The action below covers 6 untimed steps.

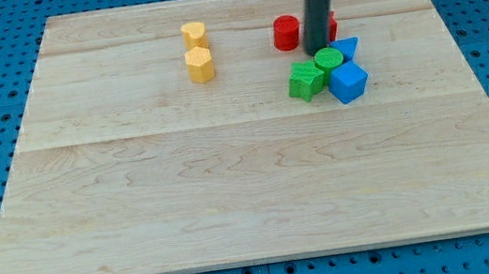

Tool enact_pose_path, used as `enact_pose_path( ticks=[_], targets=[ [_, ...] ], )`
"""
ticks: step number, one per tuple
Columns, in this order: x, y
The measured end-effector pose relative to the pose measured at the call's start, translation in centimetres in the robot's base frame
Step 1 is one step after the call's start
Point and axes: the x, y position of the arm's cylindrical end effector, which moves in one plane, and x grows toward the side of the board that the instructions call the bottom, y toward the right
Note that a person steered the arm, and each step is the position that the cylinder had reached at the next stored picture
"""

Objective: Slide the blue triangle left a bit

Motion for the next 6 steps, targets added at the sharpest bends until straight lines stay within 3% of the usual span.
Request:
enact_pose_path(
  ticks=[2,3,6],
  targets=[
    [1.8,12.4],
    [5.9,10.3],
    [3.7,3.3]
  ],
)
